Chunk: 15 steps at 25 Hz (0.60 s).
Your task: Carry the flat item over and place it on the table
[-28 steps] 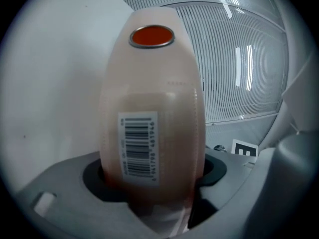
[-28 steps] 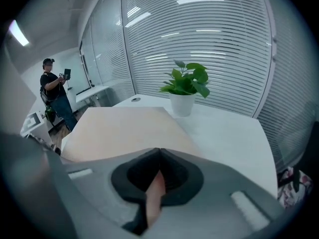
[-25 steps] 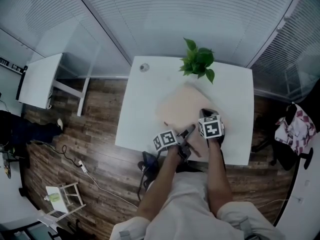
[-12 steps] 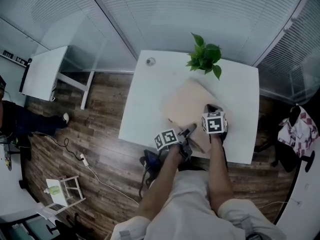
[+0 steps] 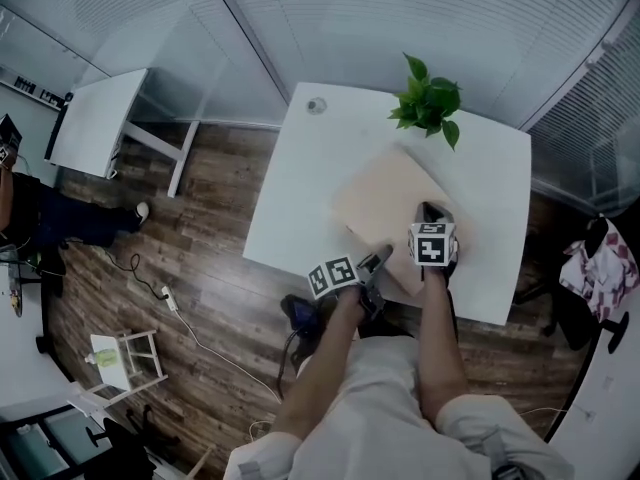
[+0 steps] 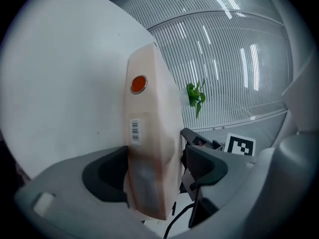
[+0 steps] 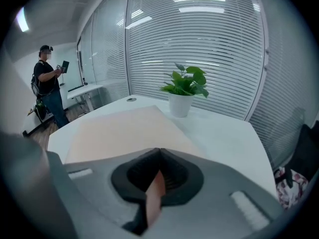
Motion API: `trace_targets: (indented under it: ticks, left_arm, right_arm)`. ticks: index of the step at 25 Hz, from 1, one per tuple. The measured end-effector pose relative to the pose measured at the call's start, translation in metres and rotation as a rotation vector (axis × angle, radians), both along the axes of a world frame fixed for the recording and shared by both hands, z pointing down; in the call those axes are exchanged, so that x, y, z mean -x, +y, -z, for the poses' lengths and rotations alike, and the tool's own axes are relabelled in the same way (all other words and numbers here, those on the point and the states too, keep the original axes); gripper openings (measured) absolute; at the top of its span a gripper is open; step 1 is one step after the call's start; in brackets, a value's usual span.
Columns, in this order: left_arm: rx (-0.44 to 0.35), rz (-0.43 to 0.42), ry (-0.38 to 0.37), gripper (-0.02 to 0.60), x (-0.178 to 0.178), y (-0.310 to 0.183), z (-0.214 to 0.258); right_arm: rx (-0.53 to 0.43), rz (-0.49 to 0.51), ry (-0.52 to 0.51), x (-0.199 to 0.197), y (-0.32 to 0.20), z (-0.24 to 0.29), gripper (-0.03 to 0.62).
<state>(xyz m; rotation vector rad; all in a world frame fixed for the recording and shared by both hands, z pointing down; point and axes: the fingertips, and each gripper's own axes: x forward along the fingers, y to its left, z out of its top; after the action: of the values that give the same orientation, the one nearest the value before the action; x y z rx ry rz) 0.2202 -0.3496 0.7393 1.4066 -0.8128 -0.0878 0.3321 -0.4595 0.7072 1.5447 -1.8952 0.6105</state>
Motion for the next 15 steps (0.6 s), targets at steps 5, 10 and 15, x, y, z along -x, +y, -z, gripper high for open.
trace_targets:
  ticks: [5, 10, 15]
  left_arm:
    - [-0.085, 0.004, -0.016, 0.356, 0.003, 0.000, 0.014]
    - [-0.241, -0.009, -0.058, 0.355, 0.012, -0.006, 0.049]
    - [-0.336, -0.017, -0.009, 0.354, 0.006, -0.001, 0.077]
  right_arm:
    - [-0.023, 0.032, 0.027, 0.002, 0.001, 0.002, 0.001]
    - [-0.092, -0.054, -0.097, -0.001, 0.012, 0.013, 0.002]
    - [-0.118, -0.069, -0.173, 0.003, 0.040, 0.031, 0.002]
